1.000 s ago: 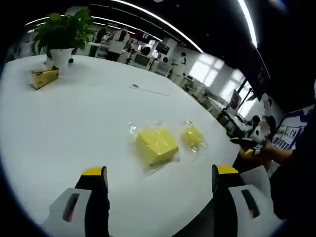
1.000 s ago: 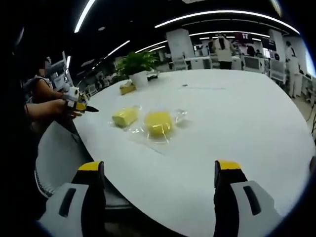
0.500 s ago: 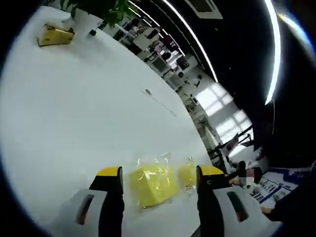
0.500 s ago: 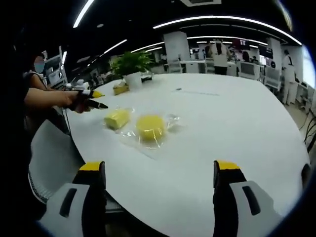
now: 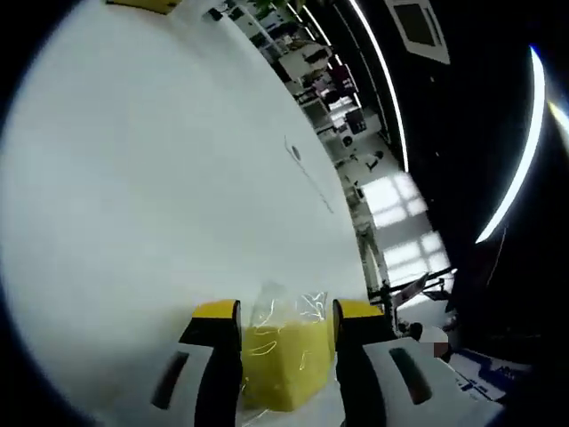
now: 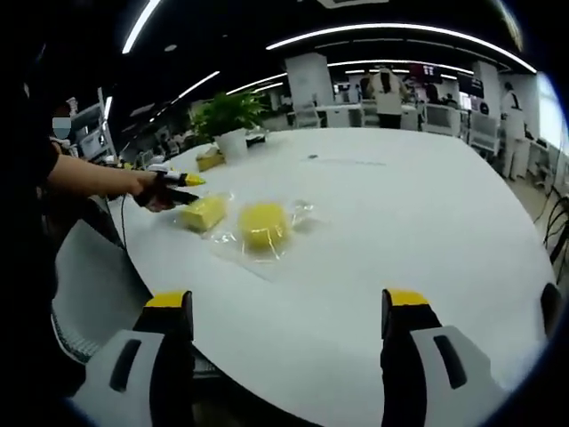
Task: Compare the silicone blocks by pressing each to a similar depth, holding the contact briefly, and releasing to observe deformation and rebound differences across the visible hardness samples.
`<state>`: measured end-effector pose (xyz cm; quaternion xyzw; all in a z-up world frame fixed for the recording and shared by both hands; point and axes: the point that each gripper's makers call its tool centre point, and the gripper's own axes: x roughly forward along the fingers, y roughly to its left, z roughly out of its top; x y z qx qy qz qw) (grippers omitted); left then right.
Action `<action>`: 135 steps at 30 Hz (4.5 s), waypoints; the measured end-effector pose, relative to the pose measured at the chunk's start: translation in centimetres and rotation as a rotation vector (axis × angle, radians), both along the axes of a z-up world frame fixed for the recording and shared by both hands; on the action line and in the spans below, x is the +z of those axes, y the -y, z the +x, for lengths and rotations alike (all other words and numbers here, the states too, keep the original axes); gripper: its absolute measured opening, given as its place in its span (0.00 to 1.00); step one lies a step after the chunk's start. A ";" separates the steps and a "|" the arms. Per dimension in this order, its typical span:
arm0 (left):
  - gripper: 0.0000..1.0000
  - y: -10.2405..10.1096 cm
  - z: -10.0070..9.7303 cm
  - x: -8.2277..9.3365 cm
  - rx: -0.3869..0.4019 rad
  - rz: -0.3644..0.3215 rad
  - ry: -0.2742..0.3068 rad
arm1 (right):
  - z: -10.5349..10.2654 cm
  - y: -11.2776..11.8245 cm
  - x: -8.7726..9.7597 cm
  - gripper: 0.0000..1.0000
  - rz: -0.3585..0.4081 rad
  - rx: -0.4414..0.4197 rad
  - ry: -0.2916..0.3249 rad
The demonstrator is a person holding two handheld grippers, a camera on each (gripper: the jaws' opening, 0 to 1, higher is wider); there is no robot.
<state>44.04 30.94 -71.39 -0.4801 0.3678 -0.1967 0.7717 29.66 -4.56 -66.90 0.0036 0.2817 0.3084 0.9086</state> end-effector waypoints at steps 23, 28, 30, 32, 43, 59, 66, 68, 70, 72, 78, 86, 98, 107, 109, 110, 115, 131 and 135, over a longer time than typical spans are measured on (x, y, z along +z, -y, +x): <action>0.10 -0.7 -0.5 -1.3 0.061 -0.003 -0.051 | -0.1 -0.2 -0.2 0.78 -0.034 0.030 -0.017; 0.04 -0.2 -0.4 -1.0 0.024 0.038 0.013 | -0.2 -0.1 -0.3 0.77 -0.053 0.039 -0.021; 0.00 -0.3 -0.2 -0.7 0.016 0.054 0.043 | -0.3 -0.1 -0.3 0.77 -0.051 0.038 -0.021; 0.00 -0.4 -0.2 -0.7 0.019 0.061 0.038 | -0.3 -0.1 -0.3 0.77 -0.045 0.038 -0.021; 0.00 1.0 -0.5 3.5 -0.091 0.147 0.232 | -0.1 -0.7 -0.1 0.76 -0.046 0.054 -0.006; 0.00 5.2 -3.3 16.4 -0.386 0.299 0.674 | -0.4 -1.8 1.7 0.75 -0.021 0.081 0.054; 0.00 7.7 -5.1 20.8 -0.507 0.358 0.823 | -1.1 -3.0 3.1 0.68 0.059 0.111 0.044; 0.00 8.7 -5.8 22.2 -0.558 0.347 0.882 | -1.1 -3.4 3.7 0.67 0.089 0.125 0.048; 0.00 9.5 -6.6 23.6 -0.599 0.346 0.928 | -1.1 -4.0 4.6 0.67 0.111 0.153 0.054; 0.00 10.1 -7.1 25.0 -0.624 0.344 0.967 | -0.9 -4.8 5.7 0.67 0.125 0.182 0.063; 0.00 11.9 -9.6 28.3 -0.741 0.261 1.117 | 0.3 -8.3 11.6 0.66 0.233 0.304 0.155; 0.00 13.4 -10.6 29.8 -0.837 0.265 1.181 | 1.4 -12.6 16.1 0.63 0.227 0.476 0.218; 0.00 14.3 -10.2 32.0 -0.889 0.291 1.238 | 3.5 -17.5 18.5 0.62 0.270 0.604 0.261; 0.00 15.2 -11.2 33.3 -0.942 0.283 1.270 | 4.1 -19.7 20.5 0.49 0.304 0.683 0.260; 0.00 15.3 -11.3 33.5 -0.942 0.279 1.277 | 3.8 -20.0 20.6 0.47 0.328 0.695 0.244; 0.00 15.4 -11.3 33.5 -0.940 0.279 1.282 | 3.4 -20.3 20.8 0.45 0.349 0.710 0.233; 0.00 15.6 -11.5 33.6 -0.939 0.269 1.288 | 3.4 -21.1 21.4 0.38 0.403 0.722 0.258; 0.00 14.5 -11.1 33.0 -0.843 0.230 1.254 | 3.4 -23.1 21.3 0.23 0.560 0.682 0.221; 0.00 14.2 -11.0 33.0 -0.831 0.221 1.244 | 3.2 -23.2 21.3 0.18 0.535 0.689 0.206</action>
